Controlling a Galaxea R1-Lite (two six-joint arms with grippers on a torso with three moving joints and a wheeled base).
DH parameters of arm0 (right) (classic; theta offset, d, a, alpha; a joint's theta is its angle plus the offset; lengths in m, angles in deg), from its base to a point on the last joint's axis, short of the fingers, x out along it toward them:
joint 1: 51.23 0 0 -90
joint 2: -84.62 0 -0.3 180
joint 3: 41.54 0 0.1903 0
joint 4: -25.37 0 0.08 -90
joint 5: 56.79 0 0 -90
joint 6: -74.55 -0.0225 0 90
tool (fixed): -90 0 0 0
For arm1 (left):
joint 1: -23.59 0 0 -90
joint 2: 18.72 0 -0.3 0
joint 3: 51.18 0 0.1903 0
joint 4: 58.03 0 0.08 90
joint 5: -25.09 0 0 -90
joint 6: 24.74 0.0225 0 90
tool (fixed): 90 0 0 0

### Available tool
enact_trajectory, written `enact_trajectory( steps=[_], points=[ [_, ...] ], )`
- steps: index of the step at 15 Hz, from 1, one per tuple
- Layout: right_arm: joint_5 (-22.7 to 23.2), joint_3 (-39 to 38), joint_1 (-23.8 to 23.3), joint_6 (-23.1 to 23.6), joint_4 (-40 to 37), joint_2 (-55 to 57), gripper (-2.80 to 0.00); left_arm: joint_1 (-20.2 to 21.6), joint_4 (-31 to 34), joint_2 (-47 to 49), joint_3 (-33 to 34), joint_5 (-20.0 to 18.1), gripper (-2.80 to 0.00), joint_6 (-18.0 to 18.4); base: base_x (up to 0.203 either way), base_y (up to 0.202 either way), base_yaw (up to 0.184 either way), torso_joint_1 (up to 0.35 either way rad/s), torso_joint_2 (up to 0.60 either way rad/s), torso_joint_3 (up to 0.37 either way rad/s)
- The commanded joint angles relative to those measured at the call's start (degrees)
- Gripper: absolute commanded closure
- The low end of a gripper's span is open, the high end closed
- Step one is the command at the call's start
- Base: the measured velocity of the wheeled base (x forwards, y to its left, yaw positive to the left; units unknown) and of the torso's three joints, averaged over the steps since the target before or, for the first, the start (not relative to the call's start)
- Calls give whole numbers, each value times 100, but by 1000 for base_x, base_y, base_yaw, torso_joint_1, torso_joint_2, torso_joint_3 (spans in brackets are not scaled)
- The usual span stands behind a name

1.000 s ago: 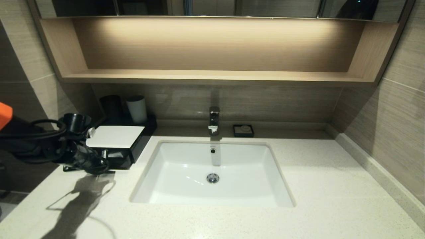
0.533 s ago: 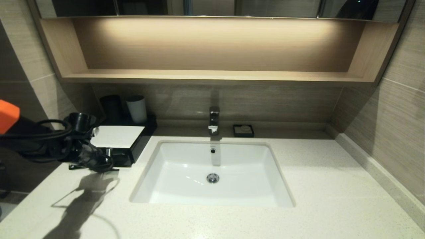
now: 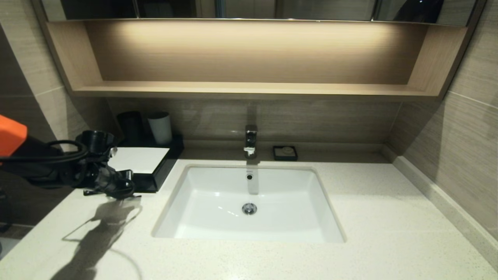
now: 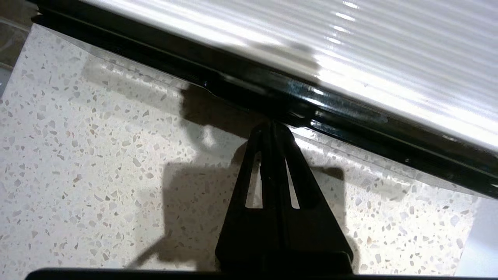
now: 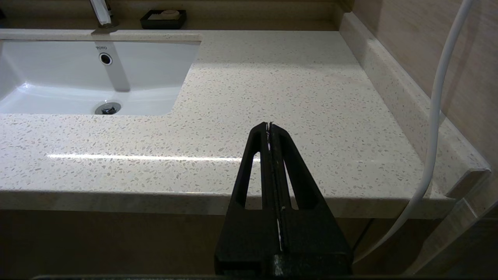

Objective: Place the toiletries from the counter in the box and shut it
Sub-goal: Close the drawer

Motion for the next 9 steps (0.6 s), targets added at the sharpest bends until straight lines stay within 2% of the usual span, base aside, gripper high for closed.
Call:
enact_trajectory(
  steps=[1,9],
  points=[
    [2,-9,1,2,2,-18,0,2,-121,28,-3,9,0,-12,0,0,0,0,0,0],
    [2,-10,1,2,2,-18,0,2,-344,61,6,9,0,-3,0,0,0,0,0,0]
  ],
)
